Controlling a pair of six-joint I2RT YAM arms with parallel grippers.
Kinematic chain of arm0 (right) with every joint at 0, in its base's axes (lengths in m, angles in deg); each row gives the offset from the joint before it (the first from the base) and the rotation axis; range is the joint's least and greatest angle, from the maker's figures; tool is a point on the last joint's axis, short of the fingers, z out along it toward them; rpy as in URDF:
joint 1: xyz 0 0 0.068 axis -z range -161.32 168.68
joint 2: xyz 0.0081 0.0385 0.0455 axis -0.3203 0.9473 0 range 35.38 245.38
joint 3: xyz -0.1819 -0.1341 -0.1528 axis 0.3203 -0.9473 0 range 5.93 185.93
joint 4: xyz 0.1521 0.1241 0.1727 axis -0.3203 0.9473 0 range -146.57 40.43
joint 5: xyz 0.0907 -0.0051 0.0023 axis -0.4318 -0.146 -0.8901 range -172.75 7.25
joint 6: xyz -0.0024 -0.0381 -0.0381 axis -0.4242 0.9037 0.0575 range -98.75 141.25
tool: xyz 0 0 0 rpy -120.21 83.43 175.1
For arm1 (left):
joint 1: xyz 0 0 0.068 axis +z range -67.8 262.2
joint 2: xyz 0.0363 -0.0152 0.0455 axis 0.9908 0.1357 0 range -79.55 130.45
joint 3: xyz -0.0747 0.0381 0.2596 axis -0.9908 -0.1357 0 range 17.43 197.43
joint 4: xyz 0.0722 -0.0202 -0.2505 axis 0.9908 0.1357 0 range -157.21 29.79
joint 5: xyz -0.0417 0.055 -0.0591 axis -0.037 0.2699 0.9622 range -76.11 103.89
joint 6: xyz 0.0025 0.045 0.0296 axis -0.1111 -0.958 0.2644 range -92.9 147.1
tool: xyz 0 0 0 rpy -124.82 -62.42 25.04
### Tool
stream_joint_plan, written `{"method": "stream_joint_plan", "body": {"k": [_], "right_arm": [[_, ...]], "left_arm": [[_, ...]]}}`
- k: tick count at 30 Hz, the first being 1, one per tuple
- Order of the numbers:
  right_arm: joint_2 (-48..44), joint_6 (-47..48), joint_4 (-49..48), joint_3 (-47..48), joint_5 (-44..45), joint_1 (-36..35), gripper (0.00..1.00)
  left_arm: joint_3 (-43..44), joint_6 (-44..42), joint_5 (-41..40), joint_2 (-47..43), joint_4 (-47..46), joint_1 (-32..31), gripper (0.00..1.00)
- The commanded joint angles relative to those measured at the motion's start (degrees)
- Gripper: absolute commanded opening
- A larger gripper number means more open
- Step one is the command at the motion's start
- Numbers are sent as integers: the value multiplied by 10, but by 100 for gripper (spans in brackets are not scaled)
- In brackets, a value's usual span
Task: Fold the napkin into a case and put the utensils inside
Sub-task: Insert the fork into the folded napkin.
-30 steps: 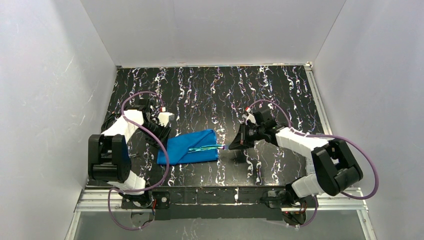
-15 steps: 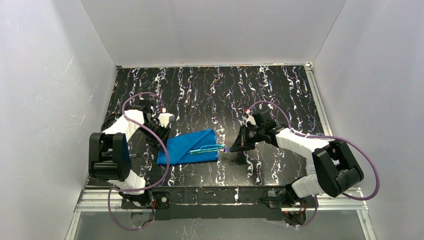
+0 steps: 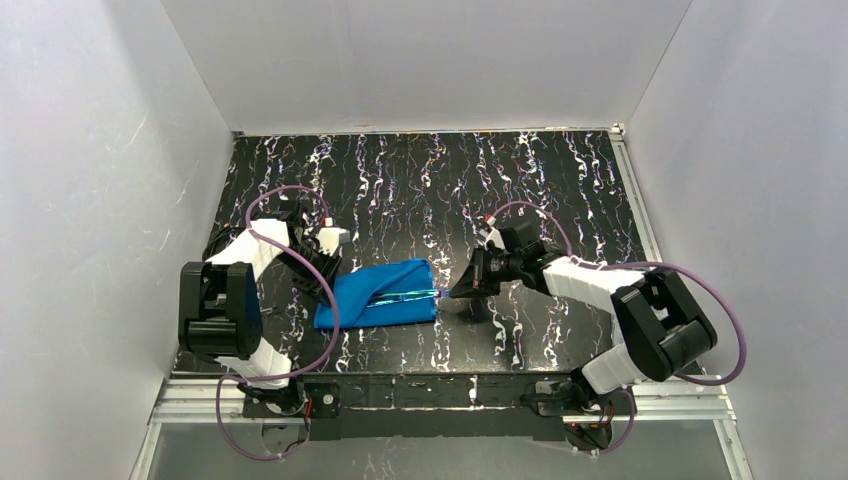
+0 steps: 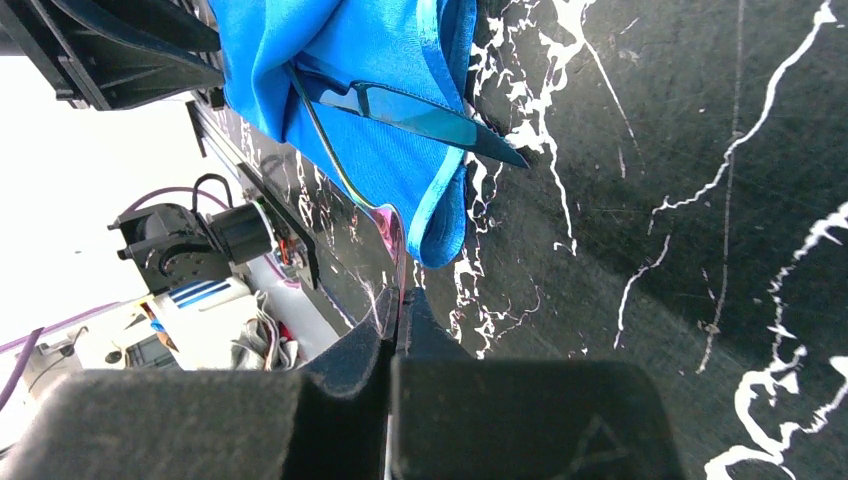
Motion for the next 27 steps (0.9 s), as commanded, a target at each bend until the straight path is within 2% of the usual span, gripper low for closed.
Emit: {"method": "stream_joint_plan", "body": {"k": [1, 8, 14, 19, 27], "right_arm": [[15, -22, -55, 6, 0, -16, 1], [37, -22, -65, 4, 2, -34, 1], [17, 35, 14, 9, 14, -25, 1], [-1, 40, 16, -4, 12, 1, 1], [24, 9, -38, -5, 11, -8, 1]], "left_arm": [[2, -4, 18, 2, 18, 4, 34], [5, -4, 21, 4, 18, 4, 34], [4, -7, 21, 6, 20, 5, 34], [4, -7, 21, 4, 22, 5, 34], [4, -9, 22, 2, 24, 5, 34]]}}
